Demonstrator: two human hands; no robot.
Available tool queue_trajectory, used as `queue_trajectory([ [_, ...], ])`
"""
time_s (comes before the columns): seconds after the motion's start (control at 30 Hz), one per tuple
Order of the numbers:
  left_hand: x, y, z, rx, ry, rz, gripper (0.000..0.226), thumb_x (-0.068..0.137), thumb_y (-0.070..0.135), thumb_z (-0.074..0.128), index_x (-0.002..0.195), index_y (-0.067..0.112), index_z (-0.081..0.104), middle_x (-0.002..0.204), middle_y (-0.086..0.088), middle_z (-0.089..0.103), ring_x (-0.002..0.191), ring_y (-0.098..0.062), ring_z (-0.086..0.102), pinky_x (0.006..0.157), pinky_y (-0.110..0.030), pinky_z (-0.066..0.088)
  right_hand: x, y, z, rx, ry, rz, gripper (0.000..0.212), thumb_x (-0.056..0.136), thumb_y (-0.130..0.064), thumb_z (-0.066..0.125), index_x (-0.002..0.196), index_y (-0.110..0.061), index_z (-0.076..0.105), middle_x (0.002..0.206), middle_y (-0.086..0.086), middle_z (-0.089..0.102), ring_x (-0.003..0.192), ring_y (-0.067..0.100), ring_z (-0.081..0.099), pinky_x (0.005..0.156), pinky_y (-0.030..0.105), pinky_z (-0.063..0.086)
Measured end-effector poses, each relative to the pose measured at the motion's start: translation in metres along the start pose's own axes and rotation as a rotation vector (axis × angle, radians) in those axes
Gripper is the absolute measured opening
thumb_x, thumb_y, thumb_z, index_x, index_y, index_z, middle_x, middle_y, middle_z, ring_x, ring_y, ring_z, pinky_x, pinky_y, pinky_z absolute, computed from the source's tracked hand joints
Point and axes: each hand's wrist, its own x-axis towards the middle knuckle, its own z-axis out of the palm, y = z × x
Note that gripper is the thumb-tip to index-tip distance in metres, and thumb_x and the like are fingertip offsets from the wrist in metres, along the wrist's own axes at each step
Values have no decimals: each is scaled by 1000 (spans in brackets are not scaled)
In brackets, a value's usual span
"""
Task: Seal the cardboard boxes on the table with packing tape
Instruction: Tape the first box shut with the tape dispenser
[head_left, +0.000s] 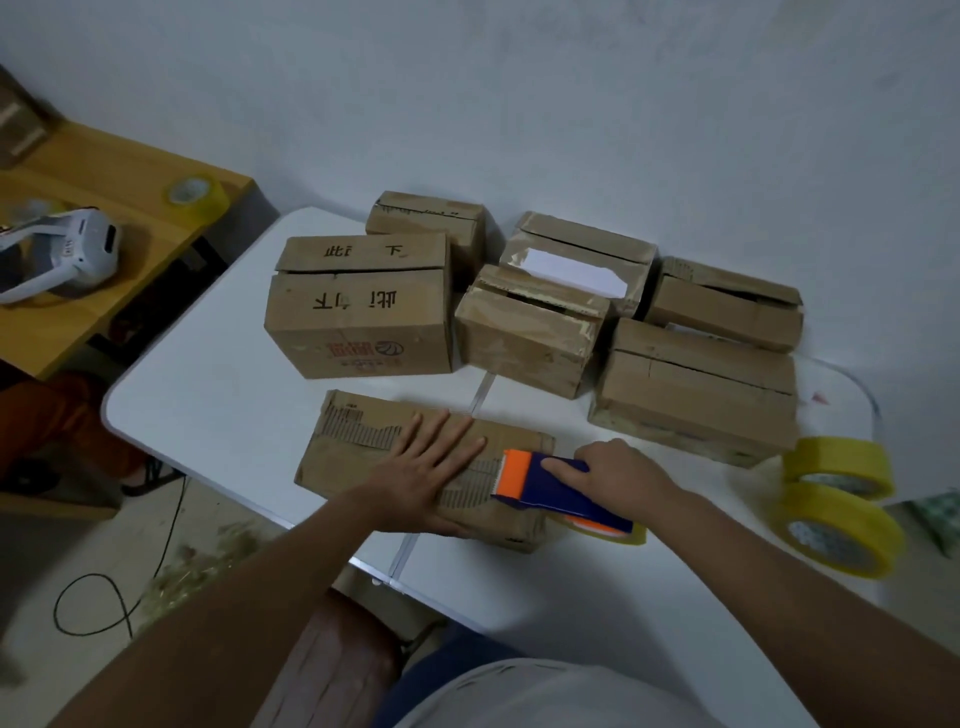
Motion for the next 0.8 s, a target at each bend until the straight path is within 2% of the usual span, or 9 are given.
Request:
queue_trajectory([
  [0.07, -7, -14, -3, 32, -45, 7, 116, 76, 91, 34, 154, 26, -21, 161, -6, -28, 146, -31, -30, 119, -54, -15, 2, -15, 9, 18, 23, -10, 61, 90, -72, 34, 71, -20, 59, 67, -2, 57, 60, 11, 55, 52, 25, 37],
  [0.2, 5, -12, -13, 3, -83, 59, 123, 71, 92, 41, 154, 27, -22, 159, -6, -33, 144, -27, -34, 112, -45, -28, 4, -23, 7, 47, 22, -22, 59, 91, -71, 36, 72, -19, 60, 66, -3, 57, 60, 10, 56, 52, 23, 35],
  [0.4, 10, -4, -8, 25, -24, 84, 119, 74, 92, 36, 157, 23, -13, 164, -8, -20, 150, -26, -23, 120, -49, -12, 0, -15, 9, 104, -9, -55, 63, 90, -71, 34, 81, -17, 65, 73, 0, 63, 66, 12, 60, 59, 23, 44],
  [0.57, 13, -5, -7, 32, -57, 83, 118, 74, 95, 29, 155, 25, -21, 161, -6, -28, 148, -25, -28, 120, -50, -13, -14, 16, 4, 128, 16, -31, 59, 87, -75, 35, 74, -24, 62, 72, -3, 63, 65, 9, 60, 59, 23, 44],
  [0.7, 14, -5, -6, 53, -78, 73, 118, 73, 96, 25, 152, 26, -26, 159, -6, -33, 147, -26, -30, 121, -52, -11, -32, 55, 2, 111, 20, 14, 68, 79, -80, 31, 80, -22, 66, 73, -5, 64, 66, 8, 60, 63, 25, 46],
  [0.8, 14, -5, -8, 56, -84, 77, 118, 72, 97, 24, 152, 26, -27, 160, -7, -32, 147, -27, -29, 121, -52, -11, -32, 59, 9, 118, 36, 33, 62, 85, -75, 37, 79, -20, 65, 73, -3, 64, 66, 10, 60, 64, 27, 47],
])
